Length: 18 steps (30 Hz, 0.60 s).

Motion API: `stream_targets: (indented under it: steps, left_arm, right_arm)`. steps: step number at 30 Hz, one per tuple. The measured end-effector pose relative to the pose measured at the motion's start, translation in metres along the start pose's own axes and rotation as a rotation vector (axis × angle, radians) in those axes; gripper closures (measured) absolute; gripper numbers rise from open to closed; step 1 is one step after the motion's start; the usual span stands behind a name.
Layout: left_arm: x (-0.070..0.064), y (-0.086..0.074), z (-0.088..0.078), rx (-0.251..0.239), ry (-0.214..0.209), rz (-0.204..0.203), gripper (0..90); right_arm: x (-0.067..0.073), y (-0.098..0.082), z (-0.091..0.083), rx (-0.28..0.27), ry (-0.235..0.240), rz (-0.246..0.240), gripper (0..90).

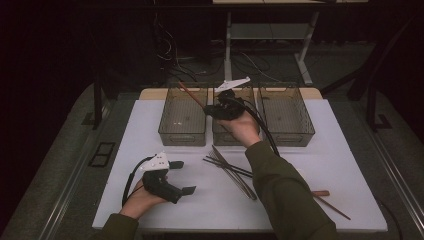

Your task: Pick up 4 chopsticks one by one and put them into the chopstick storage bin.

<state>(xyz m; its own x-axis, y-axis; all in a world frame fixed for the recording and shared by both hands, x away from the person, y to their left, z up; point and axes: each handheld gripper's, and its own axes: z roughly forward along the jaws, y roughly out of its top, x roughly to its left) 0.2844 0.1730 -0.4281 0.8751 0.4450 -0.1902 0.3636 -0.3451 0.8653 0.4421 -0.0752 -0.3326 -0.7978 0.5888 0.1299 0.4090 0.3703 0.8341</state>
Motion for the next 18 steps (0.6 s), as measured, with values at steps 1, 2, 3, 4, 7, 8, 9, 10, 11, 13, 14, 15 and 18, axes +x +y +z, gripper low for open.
stream_targets:
  steps: [1, 2, 3, 4, 7, 8, 9, 10, 11, 13, 14, 15, 18]
  left_arm:
    - [0.000, 0.000, 0.000, -0.001, -0.001, 0.000, 0.0]
    - [0.000, 0.000, 0.000, 0.001, -0.002, 0.006, 0.0]
    - [0.000, 0.000, 0.000, 0.001, -0.002, 0.006, 0.0]
    - [0.000, 0.000, -0.001, 0.002, -0.001, 0.006, 0.0]
    - [0.000, 0.000, -0.001, 0.000, -0.003, 0.007, 0.0]
    - [0.000, 0.000, -0.001, -0.004, -0.003, 0.002, 0.0]
    - [0.000, 0.000, -0.001, -0.004, -0.003, 0.002, 0.0]
    - [0.000, 0.000, -0.001, -0.005, -0.004, 0.000, 0.0]
    - [0.000, 0.000, -0.001, -0.005, -0.004, 0.000, 0.0]
    - [0.000, 0.000, -0.001, -0.008, -0.005, 0.000, 0.0]
    - [0.000, 0.000, -0.001, -0.008, -0.006, 0.000, 0.0]
    - [0.000, 0.000, -0.001, -0.010, -0.006, 0.000, 0.0]
    - [0.000, 0.000, -0.001, -0.012, -0.009, 0.001, 0.0]
  right_arm:
    - [0.000, 0.002, 0.003, -0.001, -0.001, -0.001, 82.8]
    - [0.001, 0.004, 0.006, -0.005, 0.003, 0.003, 82.8]
    - [0.001, 0.006, 0.009, -0.006, 0.005, 0.007, 82.8]
    - [0.001, 0.006, 0.009, -0.006, 0.005, 0.007, 82.8]
    - [0.002, 0.013, 0.021, -0.014, 0.001, 0.012, 82.7]
    - [0.002, 0.015, 0.024, -0.017, 0.004, 0.019, 82.7]
    - [0.003, 0.017, 0.026, -0.019, 0.004, 0.021, 82.8]
    - [0.003, 0.019, 0.030, -0.022, 0.003, 0.020, 82.8]
    - [0.003, 0.019, 0.030, -0.022, 0.003, 0.020, 82.8]
    - [0.004, 0.025, 0.040, -0.025, -0.002, 0.021, 82.8]
    - [0.004, 0.026, 0.043, -0.026, -0.003, 0.023, 82.8]
    - [0.005, 0.028, 0.046, -0.029, -0.002, 0.025, 82.8]
    - [0.007, 0.032, 0.052, -0.039, 0.002, 0.028, 82.8]
